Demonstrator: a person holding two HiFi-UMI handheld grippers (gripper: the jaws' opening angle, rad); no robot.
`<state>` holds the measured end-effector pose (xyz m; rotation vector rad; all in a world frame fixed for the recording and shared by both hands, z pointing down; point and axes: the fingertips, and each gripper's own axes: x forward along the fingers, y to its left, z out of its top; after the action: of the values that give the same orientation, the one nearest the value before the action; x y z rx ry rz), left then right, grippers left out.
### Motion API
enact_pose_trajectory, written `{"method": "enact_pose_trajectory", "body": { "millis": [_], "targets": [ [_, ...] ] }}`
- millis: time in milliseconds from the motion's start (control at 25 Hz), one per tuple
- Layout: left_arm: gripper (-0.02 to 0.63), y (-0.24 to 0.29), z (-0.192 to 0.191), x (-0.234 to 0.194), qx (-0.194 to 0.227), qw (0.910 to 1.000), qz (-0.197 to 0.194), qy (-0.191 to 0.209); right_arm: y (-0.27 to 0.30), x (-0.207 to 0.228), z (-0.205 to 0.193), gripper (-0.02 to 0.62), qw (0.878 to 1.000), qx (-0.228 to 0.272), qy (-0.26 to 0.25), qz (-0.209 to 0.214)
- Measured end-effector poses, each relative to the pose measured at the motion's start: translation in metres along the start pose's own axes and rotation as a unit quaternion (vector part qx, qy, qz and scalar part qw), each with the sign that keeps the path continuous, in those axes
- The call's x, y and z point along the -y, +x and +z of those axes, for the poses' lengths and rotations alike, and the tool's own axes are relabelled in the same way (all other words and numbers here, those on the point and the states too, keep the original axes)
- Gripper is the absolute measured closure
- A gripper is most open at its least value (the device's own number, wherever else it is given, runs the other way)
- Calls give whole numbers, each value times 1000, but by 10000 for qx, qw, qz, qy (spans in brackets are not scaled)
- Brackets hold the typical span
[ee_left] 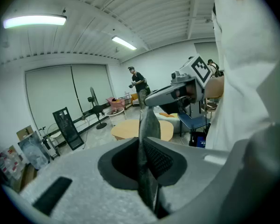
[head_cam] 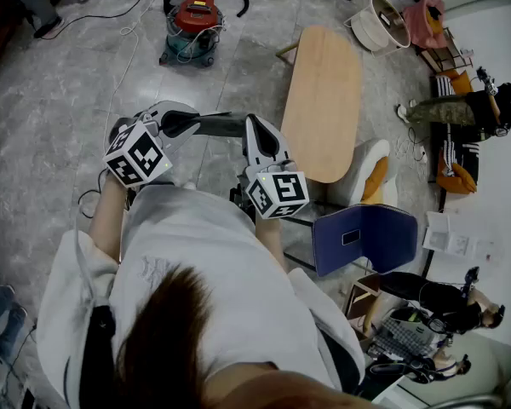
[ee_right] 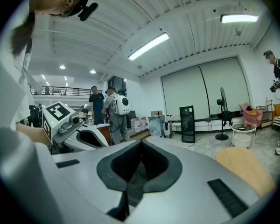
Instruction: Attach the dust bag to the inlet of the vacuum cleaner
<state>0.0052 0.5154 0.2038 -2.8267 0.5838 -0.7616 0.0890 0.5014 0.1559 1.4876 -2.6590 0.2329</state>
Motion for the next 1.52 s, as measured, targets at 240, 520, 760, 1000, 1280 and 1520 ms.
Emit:
{"method": "enact_pose_trajectory", "body": {
  "millis": [240, 520, 760, 1000, 1280, 1520],
  "targets": [
    [565, 1, -3, -2, -50, 10000, 63, 27, 6, 2, 2, 594, 10000, 69, 7, 71],
    [565, 2, 4, -2, 49, 9998, 167, -69, 3, 5, 4, 594, 9999, 88, -17, 89],
    [565, 4, 5, 1, 63, 9998, 182, -65, -4, 5, 5, 594, 9996, 227, -41, 133],
    [565, 8, 1, -4, -46, 9998, 204, 7, -8, 8, -5, 594, 9998, 104, 13, 158],
    [565, 14, -16, -31, -153, 9997, 209, -49, 15, 14, -12, 594, 9998, -21, 154, 145],
    [565, 26, -34, -75, -109, 9998, 41, -152, 65, 27, -6, 594, 9997, -50, 243, 70]
  ]
}}
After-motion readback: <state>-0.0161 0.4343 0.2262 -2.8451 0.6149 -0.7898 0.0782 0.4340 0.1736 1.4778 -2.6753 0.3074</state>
